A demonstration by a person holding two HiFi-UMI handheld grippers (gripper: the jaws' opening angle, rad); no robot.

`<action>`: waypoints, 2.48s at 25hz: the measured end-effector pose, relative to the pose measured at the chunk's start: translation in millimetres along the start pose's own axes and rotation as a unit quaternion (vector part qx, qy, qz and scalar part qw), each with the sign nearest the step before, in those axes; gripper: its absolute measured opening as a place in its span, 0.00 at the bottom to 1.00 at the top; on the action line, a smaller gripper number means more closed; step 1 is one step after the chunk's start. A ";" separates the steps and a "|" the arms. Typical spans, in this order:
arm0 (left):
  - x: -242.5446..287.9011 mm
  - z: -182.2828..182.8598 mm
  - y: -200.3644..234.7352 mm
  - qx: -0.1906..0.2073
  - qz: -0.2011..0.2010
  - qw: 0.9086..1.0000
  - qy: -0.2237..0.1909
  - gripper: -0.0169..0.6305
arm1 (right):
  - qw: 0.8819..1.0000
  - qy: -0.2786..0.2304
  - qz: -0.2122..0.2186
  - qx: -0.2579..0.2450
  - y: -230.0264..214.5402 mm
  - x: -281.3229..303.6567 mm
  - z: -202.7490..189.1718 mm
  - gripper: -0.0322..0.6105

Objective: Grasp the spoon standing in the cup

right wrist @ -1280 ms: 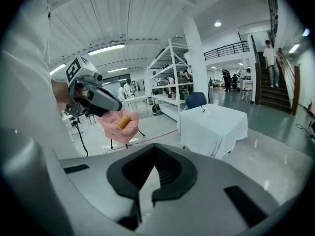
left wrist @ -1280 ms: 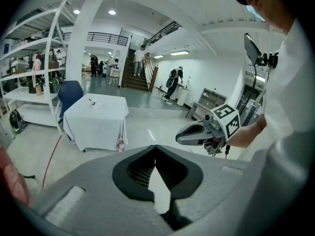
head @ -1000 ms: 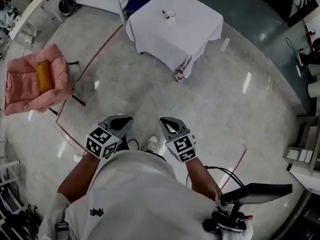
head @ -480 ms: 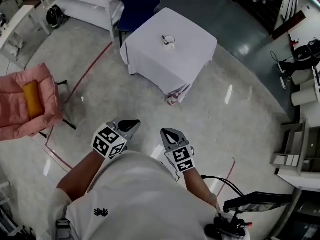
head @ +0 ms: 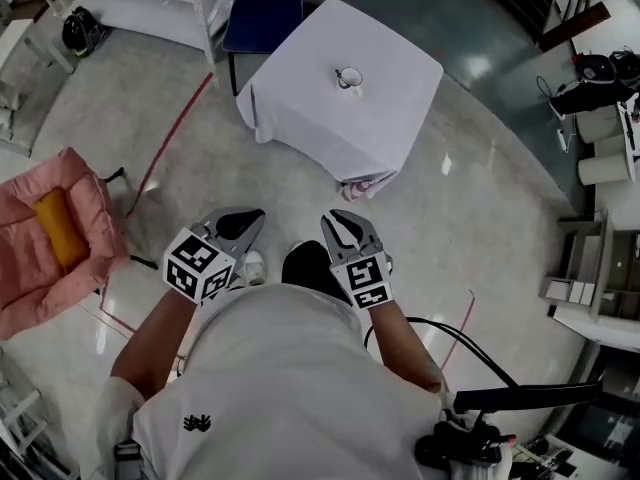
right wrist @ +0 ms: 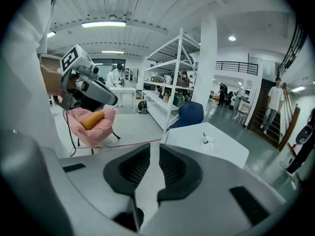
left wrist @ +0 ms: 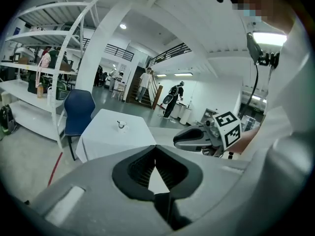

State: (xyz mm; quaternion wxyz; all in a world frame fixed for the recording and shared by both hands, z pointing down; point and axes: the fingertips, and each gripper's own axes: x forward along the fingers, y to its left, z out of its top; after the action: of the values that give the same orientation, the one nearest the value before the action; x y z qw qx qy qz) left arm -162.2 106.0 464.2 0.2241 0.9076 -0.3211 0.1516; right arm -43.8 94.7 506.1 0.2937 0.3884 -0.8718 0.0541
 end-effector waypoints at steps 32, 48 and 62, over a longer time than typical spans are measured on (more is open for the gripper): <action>199.2 195.8 212.9 -0.002 0.117 0.992 0.050 0.05 | 0.988 0.099 -0.067 -0.099 -359.1 394.3 -27.8 0.37; 200.0 210.0 225.4 0.025 0.114 0.992 0.053 0.05 | 0.983 0.093 -0.098 -0.124 -376.5 389.4 -21.5 0.12; 173.1 210.2 224.9 0.032 0.069 0.997 0.019 0.05 | 0.987 0.038 -0.122 -0.101 -365.7 331.2 40.5 0.12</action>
State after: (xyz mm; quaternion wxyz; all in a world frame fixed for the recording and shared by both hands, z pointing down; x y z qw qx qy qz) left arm -151.5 -245.1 426.9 0.1898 0.8869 -0.3740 0.1938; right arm 22.3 -385.3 607.3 0.3690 0.4576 -0.8070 -0.0560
